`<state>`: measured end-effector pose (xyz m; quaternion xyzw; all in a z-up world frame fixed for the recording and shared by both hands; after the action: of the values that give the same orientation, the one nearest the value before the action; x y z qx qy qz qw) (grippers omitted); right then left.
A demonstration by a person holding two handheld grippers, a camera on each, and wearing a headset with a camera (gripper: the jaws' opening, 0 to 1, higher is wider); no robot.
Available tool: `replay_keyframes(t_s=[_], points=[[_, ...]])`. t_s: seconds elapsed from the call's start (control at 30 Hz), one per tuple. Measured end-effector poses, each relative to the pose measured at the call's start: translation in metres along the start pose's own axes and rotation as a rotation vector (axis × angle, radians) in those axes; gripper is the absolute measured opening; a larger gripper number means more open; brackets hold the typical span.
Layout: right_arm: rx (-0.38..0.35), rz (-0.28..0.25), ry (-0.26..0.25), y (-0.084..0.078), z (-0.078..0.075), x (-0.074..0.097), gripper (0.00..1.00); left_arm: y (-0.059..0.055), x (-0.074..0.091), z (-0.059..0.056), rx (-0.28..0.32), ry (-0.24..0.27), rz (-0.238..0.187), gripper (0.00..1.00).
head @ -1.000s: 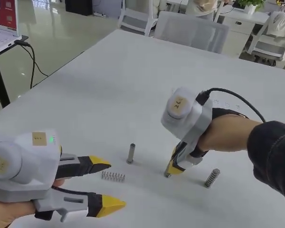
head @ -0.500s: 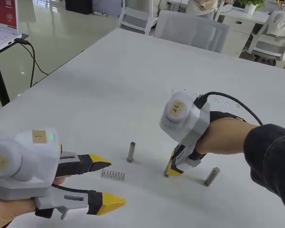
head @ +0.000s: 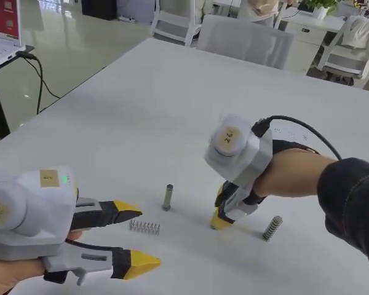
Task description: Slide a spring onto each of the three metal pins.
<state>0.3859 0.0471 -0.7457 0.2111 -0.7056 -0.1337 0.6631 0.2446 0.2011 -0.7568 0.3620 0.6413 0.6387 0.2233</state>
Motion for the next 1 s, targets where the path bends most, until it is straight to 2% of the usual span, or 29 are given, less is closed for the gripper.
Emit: replay_keyframes(t_s=[0.13, 0.47, 0.73, 1.0], points=[[0.023, -0.032, -0.004, 0.015, 0.004, 0.003, 0.20, 0.000, 0.000, 0.000, -0.001, 0.002, -0.001, 0.44], [0.067, -0.088, 0.041, 0.043, 0.022, -0.005, 0.19, 0.001, 0.002, 0.001, 0.000, 0.014, -0.008, 0.44], [0.094, -0.109, 0.078, 0.056, 0.035, -0.019, 0.18, -0.001, 0.004, 0.003, 0.002, 0.024, -0.005, 0.44], [0.095, -0.122, 0.085, 0.059, 0.037, -0.032, 0.17, -0.002, 0.004, 0.003, -0.003, 0.026, 0.002, 0.43]])
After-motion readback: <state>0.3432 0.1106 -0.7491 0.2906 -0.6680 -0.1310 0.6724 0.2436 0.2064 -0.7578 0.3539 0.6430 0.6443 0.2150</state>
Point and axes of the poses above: the centre of the closed fingertips' face, and the gripper's own axes: x roughly backward along the fingers, z roughly to its left, y roughly out of its top, the point moved 9 cm from there along x, roughly backward along the fingers, and after that the axes turned 11 degrees about -z, right-handed, at the moved point
